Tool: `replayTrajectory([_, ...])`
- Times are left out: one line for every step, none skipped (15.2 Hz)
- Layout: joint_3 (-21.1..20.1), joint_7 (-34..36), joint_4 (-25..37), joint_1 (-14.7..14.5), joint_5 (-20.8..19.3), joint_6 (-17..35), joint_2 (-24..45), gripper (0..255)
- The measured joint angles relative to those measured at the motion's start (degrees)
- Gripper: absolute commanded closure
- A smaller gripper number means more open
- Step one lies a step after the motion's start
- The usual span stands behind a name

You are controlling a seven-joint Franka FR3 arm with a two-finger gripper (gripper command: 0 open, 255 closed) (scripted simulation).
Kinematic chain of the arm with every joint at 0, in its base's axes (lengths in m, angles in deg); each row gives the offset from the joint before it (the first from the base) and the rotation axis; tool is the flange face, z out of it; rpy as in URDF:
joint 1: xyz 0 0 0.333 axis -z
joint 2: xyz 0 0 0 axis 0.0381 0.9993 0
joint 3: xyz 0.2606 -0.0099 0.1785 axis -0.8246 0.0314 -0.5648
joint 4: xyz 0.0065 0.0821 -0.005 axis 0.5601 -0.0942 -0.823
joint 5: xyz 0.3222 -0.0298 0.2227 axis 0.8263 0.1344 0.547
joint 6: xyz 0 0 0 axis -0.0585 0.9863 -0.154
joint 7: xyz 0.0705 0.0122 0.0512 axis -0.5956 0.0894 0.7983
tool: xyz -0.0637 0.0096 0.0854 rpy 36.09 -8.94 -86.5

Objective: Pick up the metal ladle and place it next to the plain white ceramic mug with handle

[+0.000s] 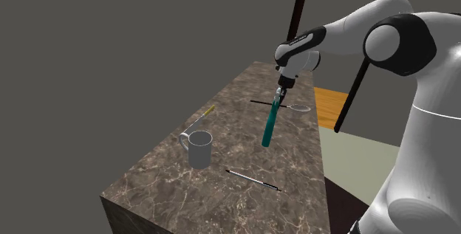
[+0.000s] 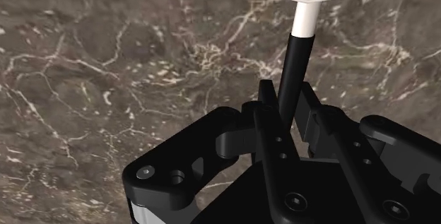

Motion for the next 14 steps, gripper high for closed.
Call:
replayTrajectory([0.06,0.25,0.47,-0.04,-0.24,-0.64,-0.24,255])
replayTrajectory([0.13,0.47,0.77,-0.08,-0.51,-1.2,-0.57,255])
replayTrajectory([0.23,0.78,1.21,-0.14,-0.88,-2.0,-1.03,255])
replayTrajectory([0.3,1.03,1.73,-0.16,-1.14,-2.74,-1.33,255])
replayTrajectory([0.33,1.35,1.92,-0.28,-1.45,-3.24,-1.74,255])
replayTrajectory([0.42,1.6,2.41,-0.31,-1.78,-4.05,-2.15,255])
replayTrajectory([0.49,1.77,2.87,-0.3,-1.99,-4.69,-2.39,255])
replayTrajectory([0.56,1.84,3.3,-0.26,-2.14,-5.26,-2.55,255])
replayTrajectory([0.59,2.07,4.07,-0.26,-2.29,-6.09,-2.64,255])
replayTrajectory([0.63,2.3,4.49,-0.3,-2.54,-6.77,-2.98,255])
replayTrajectory([0.64,2.61,4.87,-0.4,-2.79,-7.39,-3.31,255])
replayTrajectory([0.67,2.78,5.61,-0.38,-2.89,-8.15,-3.36,255])
replayTrajectory([0.66,3.09,6.14,-0.46,-3.09,-8.84,-3.59,255])
replayTrajectory([0.68,3.25,6.7,-0.46,-3.2,-9.48,-3.7,255])
